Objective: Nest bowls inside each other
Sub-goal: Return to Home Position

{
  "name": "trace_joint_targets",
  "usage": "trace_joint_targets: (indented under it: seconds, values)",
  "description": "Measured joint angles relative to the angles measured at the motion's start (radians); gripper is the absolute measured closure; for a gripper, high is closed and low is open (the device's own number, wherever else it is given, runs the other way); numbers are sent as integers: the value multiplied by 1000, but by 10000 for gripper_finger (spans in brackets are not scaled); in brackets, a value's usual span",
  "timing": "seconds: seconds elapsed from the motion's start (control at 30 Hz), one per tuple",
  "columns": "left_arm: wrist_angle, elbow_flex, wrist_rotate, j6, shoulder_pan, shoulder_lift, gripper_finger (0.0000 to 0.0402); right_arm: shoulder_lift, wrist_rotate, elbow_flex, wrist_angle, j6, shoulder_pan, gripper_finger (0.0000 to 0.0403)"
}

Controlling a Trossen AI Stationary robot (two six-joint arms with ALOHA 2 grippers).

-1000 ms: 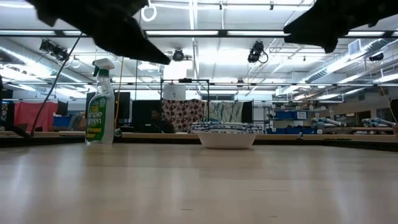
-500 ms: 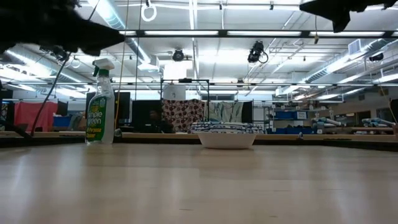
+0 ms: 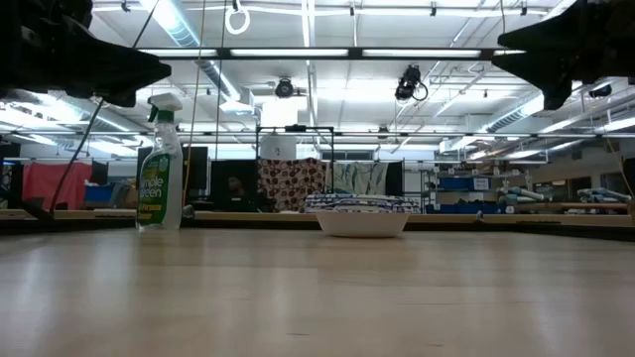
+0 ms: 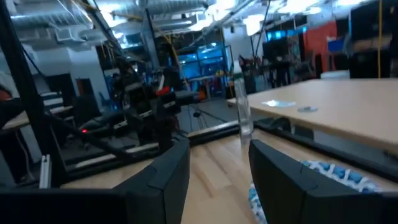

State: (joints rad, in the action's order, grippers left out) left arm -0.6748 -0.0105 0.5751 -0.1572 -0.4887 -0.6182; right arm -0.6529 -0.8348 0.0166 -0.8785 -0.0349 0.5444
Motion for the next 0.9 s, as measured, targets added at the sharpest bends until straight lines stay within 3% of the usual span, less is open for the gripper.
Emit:
trace_joint_targets:
  seconds: [0.33, 0.47, 0.63, 0.77, 0.9]
  values:
    - [46, 0, 70, -79, -121, 102, 289, 24, -10, 2, -140, 223, -2, 229]
    - [142, 0, 32, -38, -161, 127, 301, 34, -18, -11, -115, 227, -2, 229]
    - [94, 0, -99, -38, -196, 130, 324, 34, -103, -11, -109, 205, -2, 229]
    - [67, 0, -100, -79, -209, 130, 342, 34, -215, -11, -109, 187, -3, 229]
    - [73, 0, -98, -113, -209, 130, 357, 34, -215, -11, -109, 197, -2, 229]
